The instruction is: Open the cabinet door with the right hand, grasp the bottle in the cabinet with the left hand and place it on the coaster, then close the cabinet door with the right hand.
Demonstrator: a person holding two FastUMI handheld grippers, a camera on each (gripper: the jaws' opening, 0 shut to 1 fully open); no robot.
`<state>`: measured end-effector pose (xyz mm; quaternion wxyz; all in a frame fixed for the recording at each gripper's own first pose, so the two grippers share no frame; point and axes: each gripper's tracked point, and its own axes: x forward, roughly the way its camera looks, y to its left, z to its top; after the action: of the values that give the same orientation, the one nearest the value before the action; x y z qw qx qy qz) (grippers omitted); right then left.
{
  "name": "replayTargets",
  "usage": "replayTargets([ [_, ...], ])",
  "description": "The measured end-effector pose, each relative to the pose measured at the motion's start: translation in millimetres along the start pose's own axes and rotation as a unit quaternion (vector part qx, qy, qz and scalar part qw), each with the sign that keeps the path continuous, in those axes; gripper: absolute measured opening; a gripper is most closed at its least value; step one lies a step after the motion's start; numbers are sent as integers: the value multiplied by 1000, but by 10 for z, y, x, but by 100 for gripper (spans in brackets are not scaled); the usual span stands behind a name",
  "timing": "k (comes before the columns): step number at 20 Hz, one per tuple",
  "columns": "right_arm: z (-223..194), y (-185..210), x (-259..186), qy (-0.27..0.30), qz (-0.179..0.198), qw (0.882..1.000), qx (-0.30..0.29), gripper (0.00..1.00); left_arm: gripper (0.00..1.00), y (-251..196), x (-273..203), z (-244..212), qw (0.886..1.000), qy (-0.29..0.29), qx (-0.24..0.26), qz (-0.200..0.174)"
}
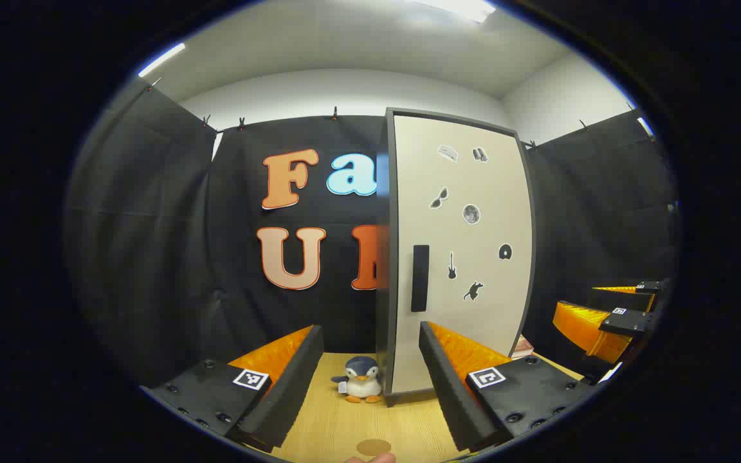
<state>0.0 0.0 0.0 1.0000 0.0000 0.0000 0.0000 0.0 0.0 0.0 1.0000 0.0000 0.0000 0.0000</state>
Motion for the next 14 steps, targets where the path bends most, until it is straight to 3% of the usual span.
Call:
replayTargets([
  [1, -7, 0, 7, 0, 0, 1000, 0, 95, 99, 6, -11, -2, 1000, 0, 1, 2],
  [14, 23, -46, 35, -3, -2, 1000, 2, 95, 99, 17, -4, -8, 1000, -3, -4, 8],
])
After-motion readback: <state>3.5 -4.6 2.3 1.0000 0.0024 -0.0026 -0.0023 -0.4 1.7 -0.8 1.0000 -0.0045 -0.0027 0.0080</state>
